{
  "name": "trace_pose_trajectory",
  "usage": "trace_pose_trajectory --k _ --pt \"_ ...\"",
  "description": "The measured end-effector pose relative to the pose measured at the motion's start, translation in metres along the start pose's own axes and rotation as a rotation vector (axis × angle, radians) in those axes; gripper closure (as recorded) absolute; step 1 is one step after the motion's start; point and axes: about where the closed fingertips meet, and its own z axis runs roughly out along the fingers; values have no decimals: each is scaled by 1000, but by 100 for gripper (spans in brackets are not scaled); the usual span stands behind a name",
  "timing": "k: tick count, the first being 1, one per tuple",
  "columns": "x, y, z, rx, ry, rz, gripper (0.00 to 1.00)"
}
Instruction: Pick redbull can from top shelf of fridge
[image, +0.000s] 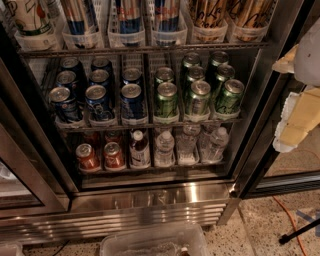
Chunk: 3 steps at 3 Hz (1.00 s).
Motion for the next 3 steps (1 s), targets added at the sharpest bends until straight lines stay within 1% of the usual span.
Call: trace_pose_trajectory --k 1,2,3 --pt "0 0 0 0 0 0 0" --pt "-9 1 -1 2 -23 9 0" --pt "-25 3 1 -9 -67 35 0"
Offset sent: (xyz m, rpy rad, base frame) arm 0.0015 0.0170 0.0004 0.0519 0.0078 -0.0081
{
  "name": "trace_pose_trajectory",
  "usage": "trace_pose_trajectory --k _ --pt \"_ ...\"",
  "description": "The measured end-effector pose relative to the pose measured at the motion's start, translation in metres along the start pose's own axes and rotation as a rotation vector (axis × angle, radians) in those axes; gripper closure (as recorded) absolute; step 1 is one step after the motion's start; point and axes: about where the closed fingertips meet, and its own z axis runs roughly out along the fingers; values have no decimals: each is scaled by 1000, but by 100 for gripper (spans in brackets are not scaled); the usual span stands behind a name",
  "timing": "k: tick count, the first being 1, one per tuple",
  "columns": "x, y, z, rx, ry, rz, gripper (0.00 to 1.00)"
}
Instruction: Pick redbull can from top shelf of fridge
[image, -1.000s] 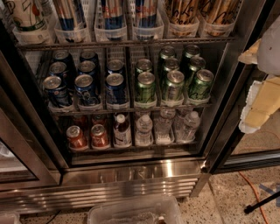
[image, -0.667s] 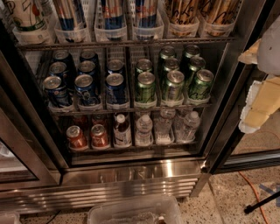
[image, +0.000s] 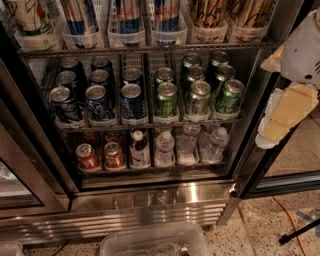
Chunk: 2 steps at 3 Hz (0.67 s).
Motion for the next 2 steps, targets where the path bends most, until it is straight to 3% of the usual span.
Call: trace_pose_trajectory --k 2 --pt "-51 20 17 -41 -155 106 0"
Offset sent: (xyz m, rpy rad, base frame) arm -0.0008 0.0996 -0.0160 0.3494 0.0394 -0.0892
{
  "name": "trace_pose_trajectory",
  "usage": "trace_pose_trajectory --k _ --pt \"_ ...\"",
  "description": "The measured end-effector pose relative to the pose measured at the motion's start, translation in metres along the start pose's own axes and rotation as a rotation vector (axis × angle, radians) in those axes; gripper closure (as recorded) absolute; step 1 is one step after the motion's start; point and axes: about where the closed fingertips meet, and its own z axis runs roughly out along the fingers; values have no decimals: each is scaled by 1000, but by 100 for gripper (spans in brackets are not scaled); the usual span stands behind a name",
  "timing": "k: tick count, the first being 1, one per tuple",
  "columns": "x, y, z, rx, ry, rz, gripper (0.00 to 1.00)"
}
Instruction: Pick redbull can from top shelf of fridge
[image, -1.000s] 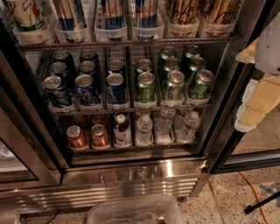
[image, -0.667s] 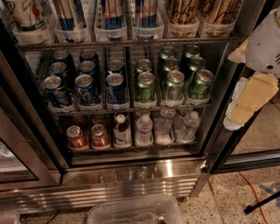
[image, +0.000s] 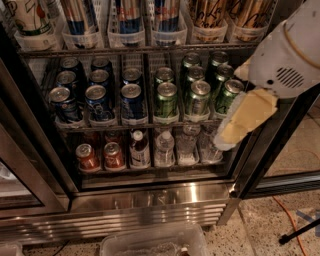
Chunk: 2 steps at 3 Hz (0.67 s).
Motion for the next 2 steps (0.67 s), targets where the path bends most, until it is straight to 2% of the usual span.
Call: trace_pose_trajectory --k 1,2 --pt "-28 19 24 -43 -124 97 0" --pt "-49 34 44 -54 -247 207 0"
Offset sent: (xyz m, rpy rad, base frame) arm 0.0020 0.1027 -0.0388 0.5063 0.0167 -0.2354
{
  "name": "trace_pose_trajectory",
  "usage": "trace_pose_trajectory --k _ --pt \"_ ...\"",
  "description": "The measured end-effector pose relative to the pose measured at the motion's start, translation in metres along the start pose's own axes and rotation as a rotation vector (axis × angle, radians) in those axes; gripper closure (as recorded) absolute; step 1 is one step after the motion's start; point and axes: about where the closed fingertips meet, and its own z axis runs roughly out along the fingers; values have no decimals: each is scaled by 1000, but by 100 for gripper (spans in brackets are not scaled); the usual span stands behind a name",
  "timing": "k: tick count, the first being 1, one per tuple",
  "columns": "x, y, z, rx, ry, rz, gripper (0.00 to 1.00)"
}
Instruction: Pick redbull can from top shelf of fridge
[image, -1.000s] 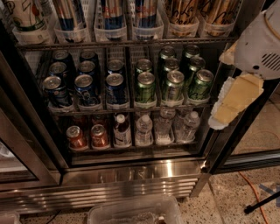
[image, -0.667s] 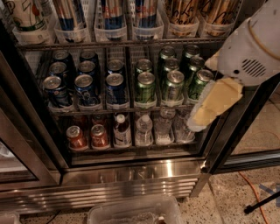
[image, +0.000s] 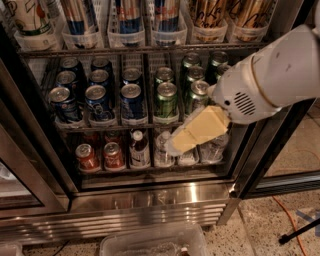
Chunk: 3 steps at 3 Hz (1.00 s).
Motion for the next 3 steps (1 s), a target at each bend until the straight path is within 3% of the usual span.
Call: trace_pose_trajectory --k 1,2,3 --pt "3 7 12 24 -141 96 0" --pt "-11 2 7 39 -227 147 0" --pt "-12 3 7 38 -227 147 0"
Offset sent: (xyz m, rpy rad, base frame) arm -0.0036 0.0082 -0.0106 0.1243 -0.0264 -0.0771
